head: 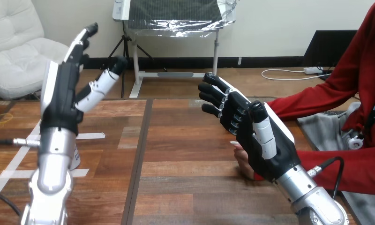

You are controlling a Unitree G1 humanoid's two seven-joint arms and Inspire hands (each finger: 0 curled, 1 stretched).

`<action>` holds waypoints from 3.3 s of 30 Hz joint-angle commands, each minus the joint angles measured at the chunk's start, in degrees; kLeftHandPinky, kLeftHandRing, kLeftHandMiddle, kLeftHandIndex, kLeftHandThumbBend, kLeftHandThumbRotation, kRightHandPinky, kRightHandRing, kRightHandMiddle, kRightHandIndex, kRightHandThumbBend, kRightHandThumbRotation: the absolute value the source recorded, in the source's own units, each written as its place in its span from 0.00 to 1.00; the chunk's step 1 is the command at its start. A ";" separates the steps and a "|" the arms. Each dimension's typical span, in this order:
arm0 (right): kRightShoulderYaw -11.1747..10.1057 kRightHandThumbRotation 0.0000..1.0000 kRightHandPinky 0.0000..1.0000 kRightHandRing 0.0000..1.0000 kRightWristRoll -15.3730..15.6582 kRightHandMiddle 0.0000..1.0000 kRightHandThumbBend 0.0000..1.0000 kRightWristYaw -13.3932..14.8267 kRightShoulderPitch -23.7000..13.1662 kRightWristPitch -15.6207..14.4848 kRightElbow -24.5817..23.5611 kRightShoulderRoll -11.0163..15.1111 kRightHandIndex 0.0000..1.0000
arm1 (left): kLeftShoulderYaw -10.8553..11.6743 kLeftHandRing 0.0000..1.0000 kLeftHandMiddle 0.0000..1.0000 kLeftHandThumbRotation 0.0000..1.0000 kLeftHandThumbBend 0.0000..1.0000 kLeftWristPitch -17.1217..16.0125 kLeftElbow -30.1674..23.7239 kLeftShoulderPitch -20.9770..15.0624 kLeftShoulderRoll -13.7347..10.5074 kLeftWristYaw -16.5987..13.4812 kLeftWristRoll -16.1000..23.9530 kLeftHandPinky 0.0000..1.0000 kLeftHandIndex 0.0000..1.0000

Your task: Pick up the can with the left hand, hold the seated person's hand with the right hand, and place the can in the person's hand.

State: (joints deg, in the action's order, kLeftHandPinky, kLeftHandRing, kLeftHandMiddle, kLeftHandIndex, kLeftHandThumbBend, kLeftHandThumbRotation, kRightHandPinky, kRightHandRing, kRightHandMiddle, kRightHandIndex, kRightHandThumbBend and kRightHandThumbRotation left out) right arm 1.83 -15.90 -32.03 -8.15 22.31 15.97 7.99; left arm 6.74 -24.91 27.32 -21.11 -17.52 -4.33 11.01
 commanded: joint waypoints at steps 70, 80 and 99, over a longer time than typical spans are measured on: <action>-2.04 1.00 0.89 0.91 -0.24 0.89 0.89 0.10 -1.49 0.61 -2.88 -0.45 0.91 | -14.14 0.99 0.99 0.52 0.71 16.33 44.66 -30.38 -10.70 -5.62 14.17 0.98 0.96; -2.13 1.00 0.89 0.91 -0.23 0.89 0.89 0.05 -1.73 0.74 -2.34 -0.58 0.90 | -14.79 0.98 0.98 0.50 0.72 18.46 45.38 -30.57 -10.86 -6.40 14.74 0.98 0.95; -2.10 1.00 0.88 0.91 0.07 0.89 0.89 0.31 -1.64 0.64 -2.49 -0.59 0.91 | -17.00 0.95 0.95 0.51 0.74 21.01 46.19 -30.26 -11.62 -6.69 16.04 0.92 0.90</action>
State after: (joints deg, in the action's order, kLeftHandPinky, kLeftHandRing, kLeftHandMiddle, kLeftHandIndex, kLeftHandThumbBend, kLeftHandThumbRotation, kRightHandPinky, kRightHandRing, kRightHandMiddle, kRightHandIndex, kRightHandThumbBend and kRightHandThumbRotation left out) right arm 0.44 -15.79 -32.07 -8.09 22.30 15.63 7.21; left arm -9.45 -3.74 73.21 -46.75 -27.38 -9.82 26.46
